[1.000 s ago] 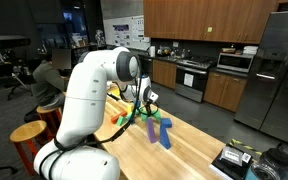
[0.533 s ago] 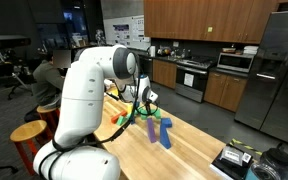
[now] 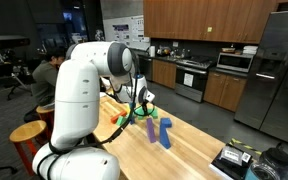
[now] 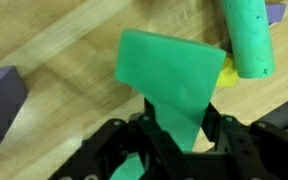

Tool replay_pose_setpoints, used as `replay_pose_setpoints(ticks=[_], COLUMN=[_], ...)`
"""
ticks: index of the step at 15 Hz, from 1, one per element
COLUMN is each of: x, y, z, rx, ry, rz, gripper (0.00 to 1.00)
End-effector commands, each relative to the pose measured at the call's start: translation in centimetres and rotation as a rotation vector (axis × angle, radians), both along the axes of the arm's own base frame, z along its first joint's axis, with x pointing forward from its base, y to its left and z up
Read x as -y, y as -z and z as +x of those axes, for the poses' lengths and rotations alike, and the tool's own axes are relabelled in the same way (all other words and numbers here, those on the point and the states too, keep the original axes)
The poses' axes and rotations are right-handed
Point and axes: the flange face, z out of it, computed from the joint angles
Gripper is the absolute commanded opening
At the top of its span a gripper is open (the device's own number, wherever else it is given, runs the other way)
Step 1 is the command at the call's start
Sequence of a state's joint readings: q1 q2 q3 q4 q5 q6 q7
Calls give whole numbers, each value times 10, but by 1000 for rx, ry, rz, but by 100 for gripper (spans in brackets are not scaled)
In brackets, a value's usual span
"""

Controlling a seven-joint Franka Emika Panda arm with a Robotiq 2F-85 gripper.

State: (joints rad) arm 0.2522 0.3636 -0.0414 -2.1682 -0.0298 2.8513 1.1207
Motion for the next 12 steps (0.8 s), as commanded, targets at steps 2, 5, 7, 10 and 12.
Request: replay_pose_setpoints(ticks=[2, 5, 7, 10, 12], x=[-5, -13, -19, -28, -32], y=[-21, -29, -33, -39, -44], z=[-27, -42, -52, -70, -82], rx=[35, 56, 62, 66, 67], ry=[-48, -88, -118, -174, -217], rz=[24, 42, 60, 97, 127], gripper=[21, 21, 21, 21, 21])
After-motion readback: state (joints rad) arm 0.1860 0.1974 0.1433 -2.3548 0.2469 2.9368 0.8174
